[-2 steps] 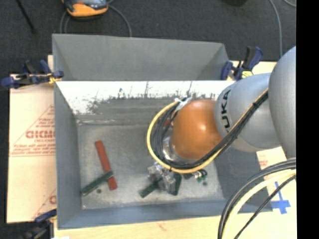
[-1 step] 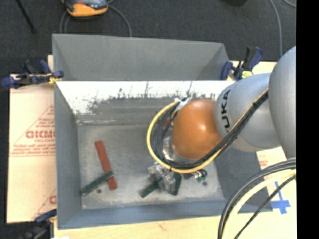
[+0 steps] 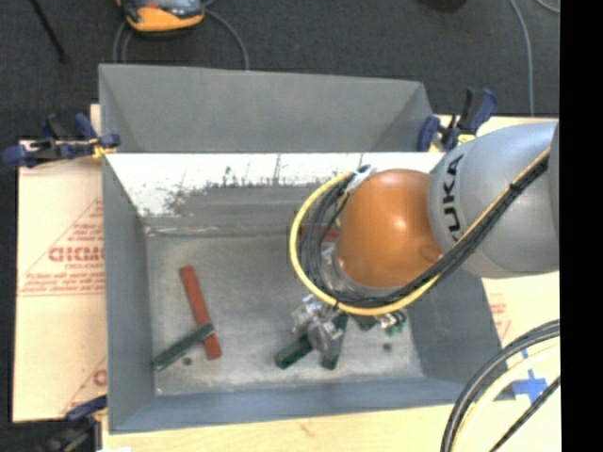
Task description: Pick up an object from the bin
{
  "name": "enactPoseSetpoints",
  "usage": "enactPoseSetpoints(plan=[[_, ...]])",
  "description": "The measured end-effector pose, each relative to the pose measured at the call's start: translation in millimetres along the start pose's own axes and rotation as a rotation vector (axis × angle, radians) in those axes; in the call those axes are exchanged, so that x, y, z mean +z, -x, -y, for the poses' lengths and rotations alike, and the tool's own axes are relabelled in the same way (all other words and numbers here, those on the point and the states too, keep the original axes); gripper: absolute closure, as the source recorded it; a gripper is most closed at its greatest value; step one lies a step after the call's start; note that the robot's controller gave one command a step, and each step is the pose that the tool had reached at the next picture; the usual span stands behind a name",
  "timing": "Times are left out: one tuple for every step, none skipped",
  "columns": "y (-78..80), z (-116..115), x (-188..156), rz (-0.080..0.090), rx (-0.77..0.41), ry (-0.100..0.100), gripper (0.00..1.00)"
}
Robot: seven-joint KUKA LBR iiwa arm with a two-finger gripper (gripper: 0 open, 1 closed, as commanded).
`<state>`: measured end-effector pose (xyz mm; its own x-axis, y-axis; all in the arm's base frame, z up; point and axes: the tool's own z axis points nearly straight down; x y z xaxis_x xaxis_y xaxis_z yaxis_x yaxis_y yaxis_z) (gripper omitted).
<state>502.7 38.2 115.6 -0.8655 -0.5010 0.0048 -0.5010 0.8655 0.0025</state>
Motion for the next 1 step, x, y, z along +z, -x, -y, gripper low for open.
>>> enactPoseSetpoints(plan=[[-4.6,-27.2,-219.3,0.005,-0.047,-0.002,1.00]])
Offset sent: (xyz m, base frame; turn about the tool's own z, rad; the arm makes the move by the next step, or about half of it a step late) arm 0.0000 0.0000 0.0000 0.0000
